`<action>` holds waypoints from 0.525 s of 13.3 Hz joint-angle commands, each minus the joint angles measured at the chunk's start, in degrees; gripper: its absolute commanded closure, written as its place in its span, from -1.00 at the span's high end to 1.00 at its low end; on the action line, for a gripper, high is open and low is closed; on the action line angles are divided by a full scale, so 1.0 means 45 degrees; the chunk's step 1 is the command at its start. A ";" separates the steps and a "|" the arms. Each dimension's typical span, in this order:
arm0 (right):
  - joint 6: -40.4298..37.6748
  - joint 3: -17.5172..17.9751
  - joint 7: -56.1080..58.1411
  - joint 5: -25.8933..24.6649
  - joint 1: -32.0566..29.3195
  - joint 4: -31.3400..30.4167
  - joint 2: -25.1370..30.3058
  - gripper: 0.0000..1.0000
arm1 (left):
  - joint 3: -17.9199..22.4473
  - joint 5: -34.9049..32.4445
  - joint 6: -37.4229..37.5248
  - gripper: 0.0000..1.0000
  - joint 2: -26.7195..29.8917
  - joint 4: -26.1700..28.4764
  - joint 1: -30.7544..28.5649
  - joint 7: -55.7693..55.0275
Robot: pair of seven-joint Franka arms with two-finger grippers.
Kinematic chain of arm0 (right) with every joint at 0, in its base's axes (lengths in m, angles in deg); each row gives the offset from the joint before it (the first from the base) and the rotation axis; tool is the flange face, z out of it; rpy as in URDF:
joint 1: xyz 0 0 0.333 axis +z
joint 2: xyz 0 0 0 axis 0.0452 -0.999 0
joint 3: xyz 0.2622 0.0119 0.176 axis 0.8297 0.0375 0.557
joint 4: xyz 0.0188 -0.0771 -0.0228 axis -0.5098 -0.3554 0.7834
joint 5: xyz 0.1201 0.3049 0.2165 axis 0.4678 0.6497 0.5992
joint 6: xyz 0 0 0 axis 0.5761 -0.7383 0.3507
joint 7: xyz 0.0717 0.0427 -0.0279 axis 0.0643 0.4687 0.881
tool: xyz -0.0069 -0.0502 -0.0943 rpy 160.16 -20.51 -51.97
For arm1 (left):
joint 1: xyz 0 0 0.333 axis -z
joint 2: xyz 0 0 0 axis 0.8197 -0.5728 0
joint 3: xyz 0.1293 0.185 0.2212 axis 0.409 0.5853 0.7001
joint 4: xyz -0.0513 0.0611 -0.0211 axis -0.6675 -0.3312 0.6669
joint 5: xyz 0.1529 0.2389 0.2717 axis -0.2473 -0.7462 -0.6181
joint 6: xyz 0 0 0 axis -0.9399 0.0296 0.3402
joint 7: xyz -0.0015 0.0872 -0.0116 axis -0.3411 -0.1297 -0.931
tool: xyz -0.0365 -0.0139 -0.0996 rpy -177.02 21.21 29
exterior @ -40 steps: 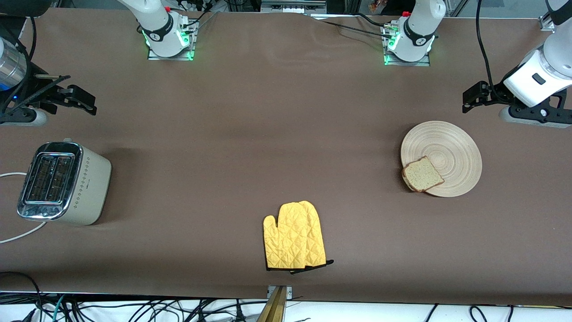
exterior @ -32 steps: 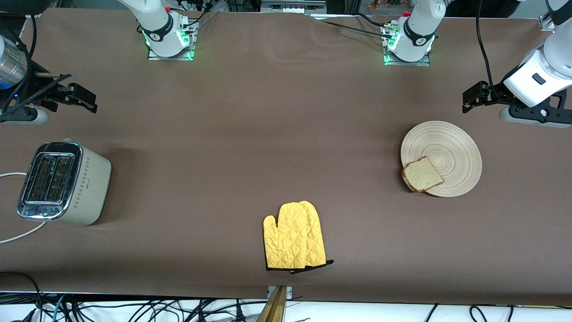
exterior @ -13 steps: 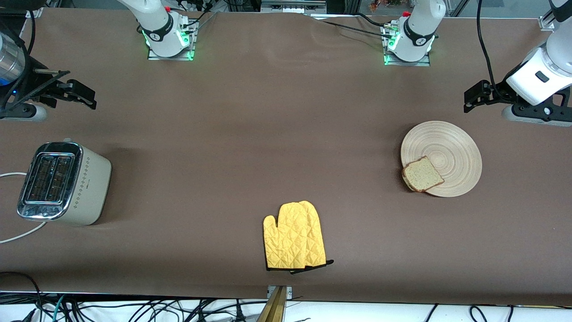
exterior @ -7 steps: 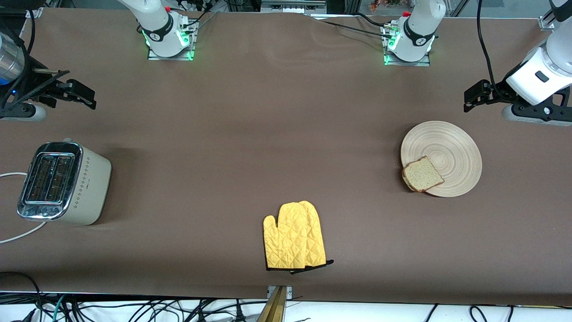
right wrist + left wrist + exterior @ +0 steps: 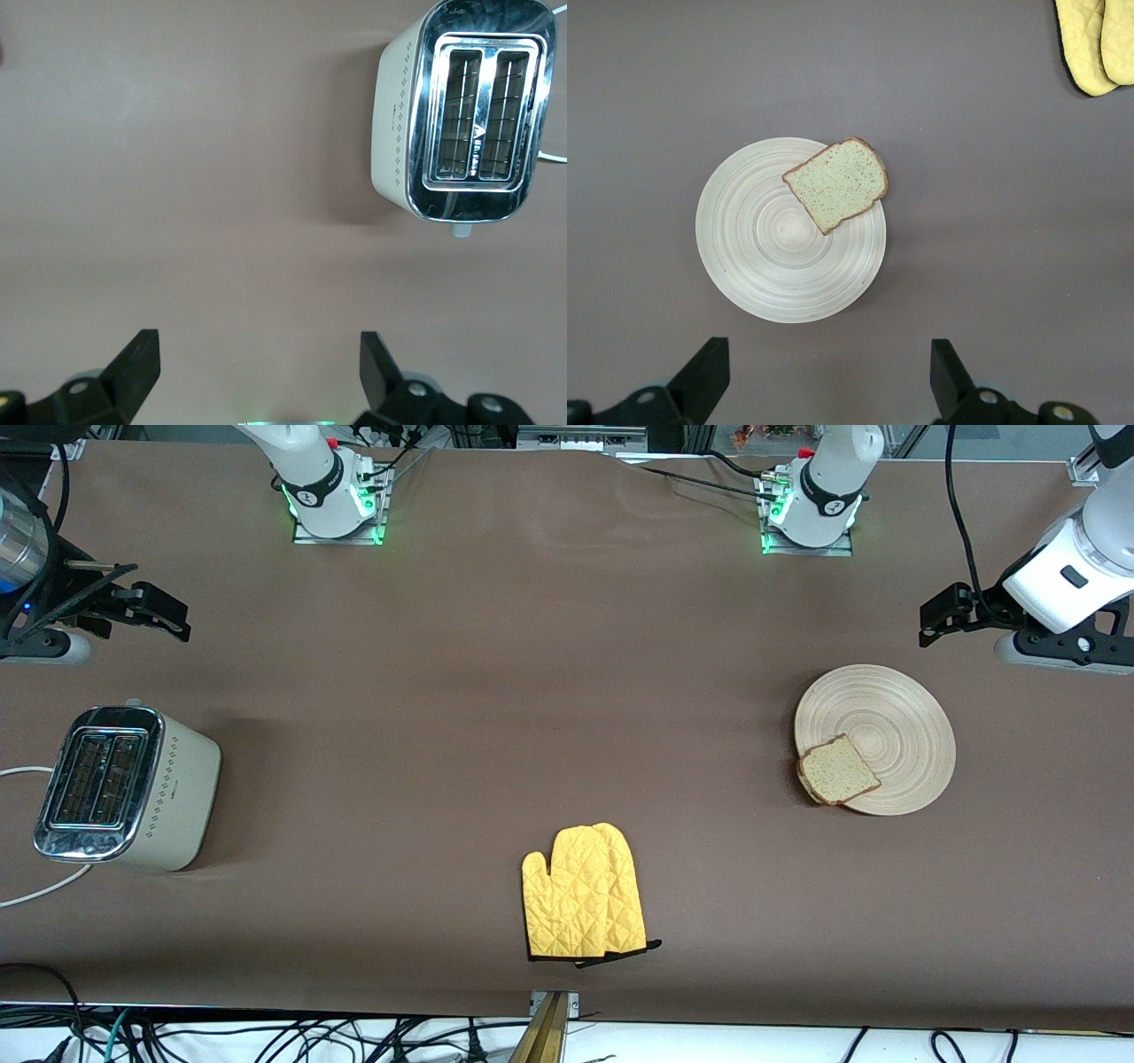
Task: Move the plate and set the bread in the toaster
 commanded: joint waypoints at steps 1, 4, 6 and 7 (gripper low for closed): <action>-0.0245 0.0019 -0.0076 -0.0053 0.0036 0.0207 0.0059 1.00 | -0.0090 -0.0287 0.0246 1.00 0.0043 -0.0185 -0.0042 -0.0043; -0.0265 0.0058 -0.0036 -0.0073 0.0055 0.0188 0.0059 1.00 | -0.0109 -0.0287 0.0246 1.00 0.0043 -0.0185 -0.0042 -0.0043; -0.0265 0.0174 -0.0056 -0.0073 0.0055 0.0188 0.0079 1.00 | -0.0109 -0.0307 0.0246 1.00 0.0043 -0.0185 -0.0042 -0.0043; -0.0265 0.0175 -0.0056 -0.0073 0.0055 0.0188 0.0079 1.00 | -0.0109 -0.0288 0.0265 1.00 0.0043 -0.0185 -0.0042 -0.0043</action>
